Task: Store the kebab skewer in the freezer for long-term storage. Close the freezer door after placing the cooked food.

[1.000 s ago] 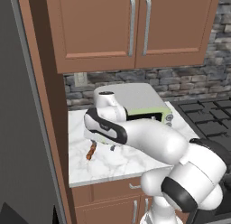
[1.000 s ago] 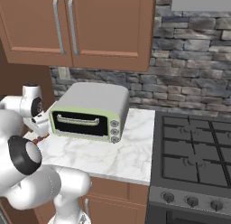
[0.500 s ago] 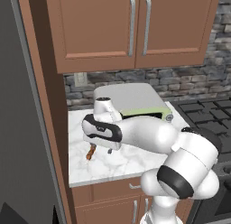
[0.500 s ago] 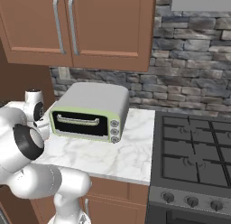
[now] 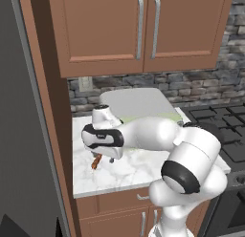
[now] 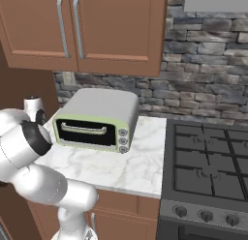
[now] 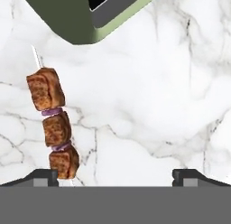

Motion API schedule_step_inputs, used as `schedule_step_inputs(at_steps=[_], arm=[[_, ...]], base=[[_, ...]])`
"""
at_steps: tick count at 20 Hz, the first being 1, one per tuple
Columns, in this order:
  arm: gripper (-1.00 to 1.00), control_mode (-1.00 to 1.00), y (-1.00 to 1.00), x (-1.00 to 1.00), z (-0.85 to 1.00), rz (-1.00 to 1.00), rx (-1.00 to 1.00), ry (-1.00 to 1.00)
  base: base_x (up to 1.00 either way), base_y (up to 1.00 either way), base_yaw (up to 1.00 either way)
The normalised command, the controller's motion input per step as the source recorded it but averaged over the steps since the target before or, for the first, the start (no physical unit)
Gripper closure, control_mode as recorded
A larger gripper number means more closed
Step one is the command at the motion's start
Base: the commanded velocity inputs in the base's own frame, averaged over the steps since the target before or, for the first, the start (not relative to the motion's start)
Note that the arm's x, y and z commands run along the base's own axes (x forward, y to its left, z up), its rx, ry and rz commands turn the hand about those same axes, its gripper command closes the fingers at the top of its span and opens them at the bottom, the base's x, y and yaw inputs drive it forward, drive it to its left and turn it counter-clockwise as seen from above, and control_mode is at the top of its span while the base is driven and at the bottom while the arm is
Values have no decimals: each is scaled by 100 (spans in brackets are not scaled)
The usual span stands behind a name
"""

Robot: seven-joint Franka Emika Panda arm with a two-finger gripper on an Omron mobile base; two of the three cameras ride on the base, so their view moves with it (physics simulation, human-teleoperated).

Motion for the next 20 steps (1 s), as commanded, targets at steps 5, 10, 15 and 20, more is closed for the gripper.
schedule_step_inputs(at_steps=[5, 10, 15, 20], arm=[[-100, -100, 15, 19, -9, -1, -2, 0], [-100, -100, 12, 17, -11, 0, -2, 0], [-100, -100, 1, 13, -22, 0, -2, 0], [-100, -100, 0, 9, -26, 0, -3, 0]], base=[[0, 0, 0], [0, 0, 0], [0, 0, 0], [0, 0, 0]])
